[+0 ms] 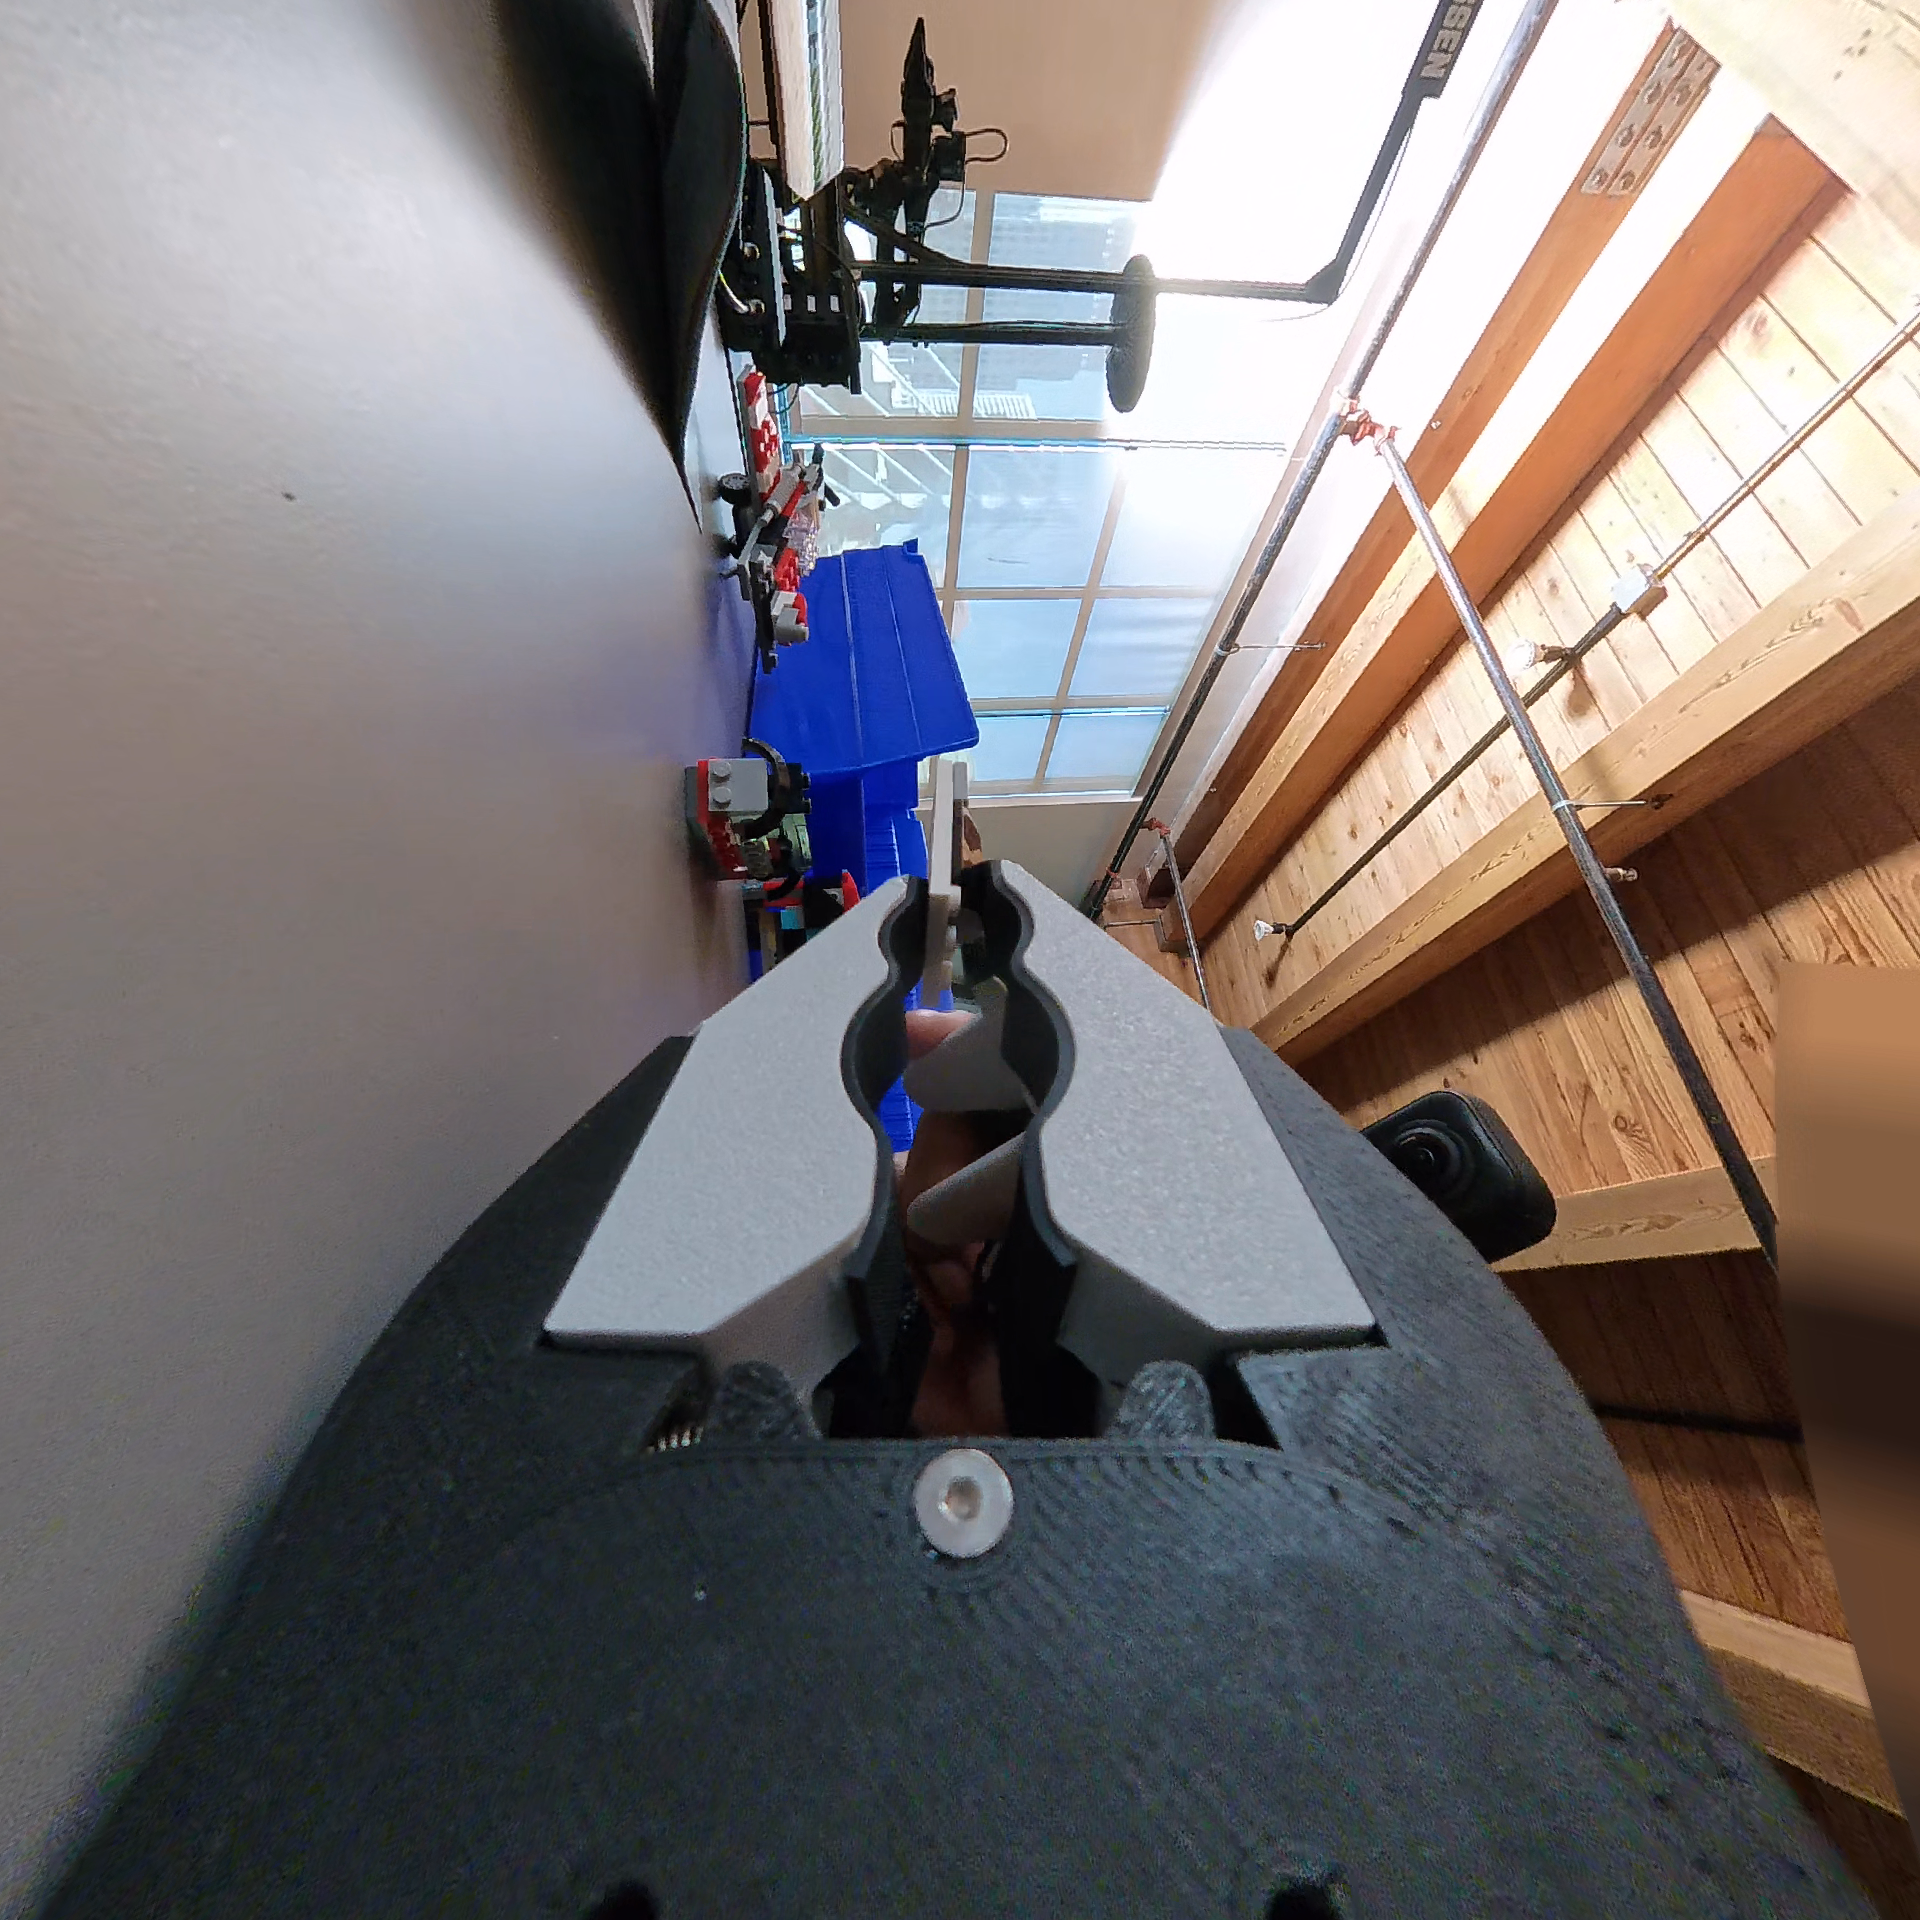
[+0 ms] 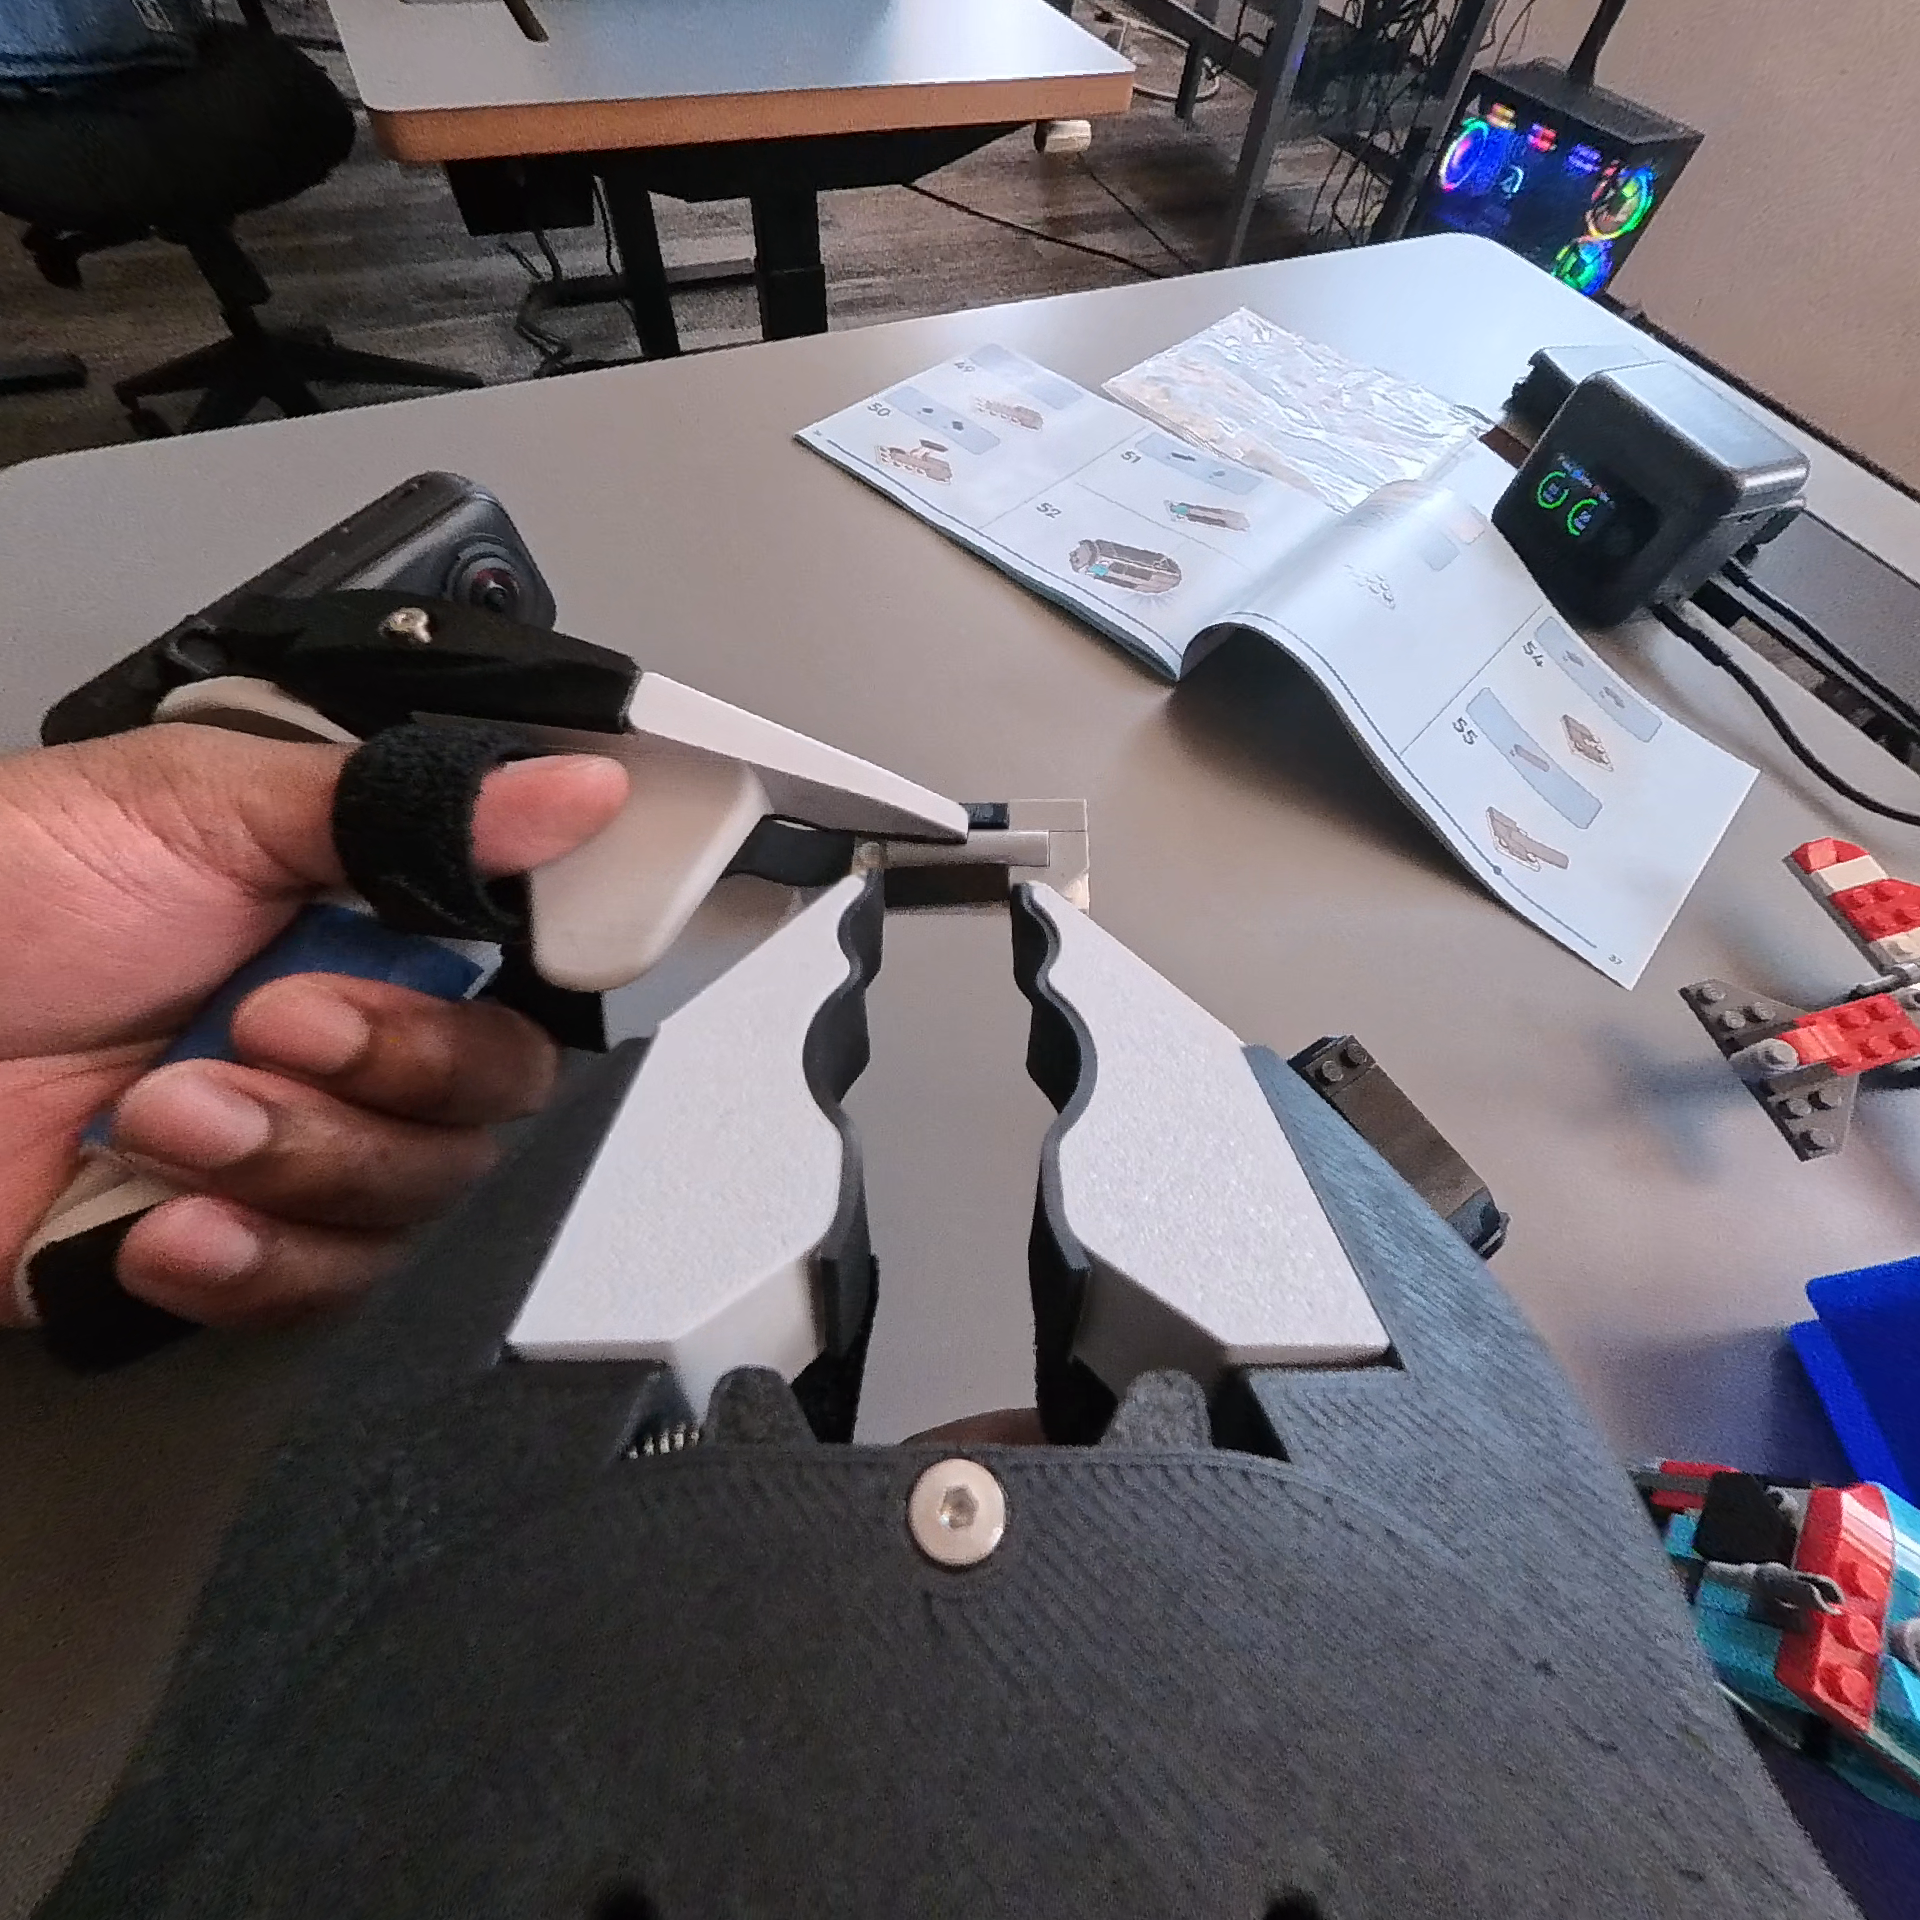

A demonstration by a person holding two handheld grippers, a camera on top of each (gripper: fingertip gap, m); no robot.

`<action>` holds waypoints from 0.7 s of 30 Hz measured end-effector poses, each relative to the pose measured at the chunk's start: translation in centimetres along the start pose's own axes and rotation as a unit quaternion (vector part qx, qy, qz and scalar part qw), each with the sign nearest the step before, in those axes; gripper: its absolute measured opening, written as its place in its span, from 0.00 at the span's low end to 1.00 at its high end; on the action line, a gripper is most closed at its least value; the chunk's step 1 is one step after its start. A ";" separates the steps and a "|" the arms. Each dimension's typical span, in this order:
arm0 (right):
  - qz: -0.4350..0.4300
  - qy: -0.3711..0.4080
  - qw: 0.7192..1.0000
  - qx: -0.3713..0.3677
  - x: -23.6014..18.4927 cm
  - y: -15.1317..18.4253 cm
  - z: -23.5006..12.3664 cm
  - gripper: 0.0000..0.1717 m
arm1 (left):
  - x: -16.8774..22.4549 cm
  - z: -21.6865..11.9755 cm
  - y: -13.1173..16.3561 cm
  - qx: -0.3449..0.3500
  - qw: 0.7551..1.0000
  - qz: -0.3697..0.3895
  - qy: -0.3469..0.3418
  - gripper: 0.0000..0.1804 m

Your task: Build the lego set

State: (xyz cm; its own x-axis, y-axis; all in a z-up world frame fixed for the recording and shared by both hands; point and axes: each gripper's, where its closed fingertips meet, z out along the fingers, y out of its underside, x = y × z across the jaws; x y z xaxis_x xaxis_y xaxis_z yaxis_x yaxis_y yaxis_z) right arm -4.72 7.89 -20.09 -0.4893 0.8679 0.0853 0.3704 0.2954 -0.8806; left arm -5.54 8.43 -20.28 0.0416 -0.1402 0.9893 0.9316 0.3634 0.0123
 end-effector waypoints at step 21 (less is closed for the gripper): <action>-0.017 0.027 0.999 -0.003 -0.1 0.0 0.4 0.15 | -0.2 -0.2 -0.1 0.012 1.000 -0.019 -0.002 0.06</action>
State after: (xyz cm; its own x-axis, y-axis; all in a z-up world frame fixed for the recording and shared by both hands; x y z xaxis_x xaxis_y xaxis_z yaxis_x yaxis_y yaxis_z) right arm -4.95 7.68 -20.29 -0.4579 0.8779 0.1399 0.3587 0.3265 -0.8745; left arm -5.54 8.25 -20.46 0.0047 -0.1517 0.9884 0.9239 0.3788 0.0538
